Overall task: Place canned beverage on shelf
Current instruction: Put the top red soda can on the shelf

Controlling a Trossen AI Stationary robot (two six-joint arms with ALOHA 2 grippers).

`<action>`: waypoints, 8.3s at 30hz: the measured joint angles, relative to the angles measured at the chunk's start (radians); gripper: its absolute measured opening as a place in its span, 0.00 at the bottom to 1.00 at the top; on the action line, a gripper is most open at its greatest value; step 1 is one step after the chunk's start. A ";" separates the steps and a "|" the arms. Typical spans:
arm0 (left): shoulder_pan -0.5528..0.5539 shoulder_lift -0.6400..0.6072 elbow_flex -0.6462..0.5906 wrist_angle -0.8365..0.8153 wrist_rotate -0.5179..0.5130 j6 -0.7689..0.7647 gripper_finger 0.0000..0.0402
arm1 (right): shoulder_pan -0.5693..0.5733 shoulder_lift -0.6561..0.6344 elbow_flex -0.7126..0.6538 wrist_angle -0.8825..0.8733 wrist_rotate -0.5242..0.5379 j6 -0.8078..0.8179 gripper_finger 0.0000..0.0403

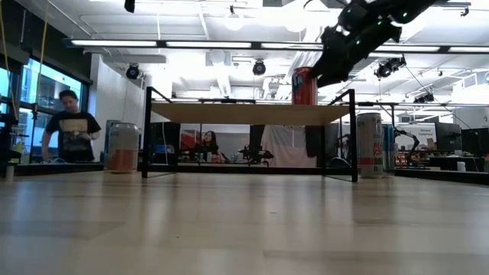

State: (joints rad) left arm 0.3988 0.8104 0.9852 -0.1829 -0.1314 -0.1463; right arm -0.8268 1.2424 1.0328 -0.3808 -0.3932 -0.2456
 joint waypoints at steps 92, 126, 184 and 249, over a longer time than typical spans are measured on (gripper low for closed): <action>0.000 -0.027 0.000 0.019 0.050 0.157 0.00 | 0.449 0.260 0.000 0.332 1.195 0.845 0.74; 0.000 -0.040 0.000 0.096 0.050 0.020 0.00 | -0.061 0.188 -0.001 0.288 -0.270 0.112 0.74; 0.000 -0.019 0.000 0.067 0.076 -0.036 0.00 | -0.079 0.164 -0.002 0.204 -0.188 0.082 0.97; 0.000 -0.039 0.000 0.068 0.076 0.106 0.00 | 0.702 0.165 0.002 -0.106 1.377 1.269 0.98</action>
State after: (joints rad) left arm 0.3985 0.7712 0.9852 -0.1150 -0.0551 -0.0402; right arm -0.1245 1.4074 1.0350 -0.4866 0.9842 1.0237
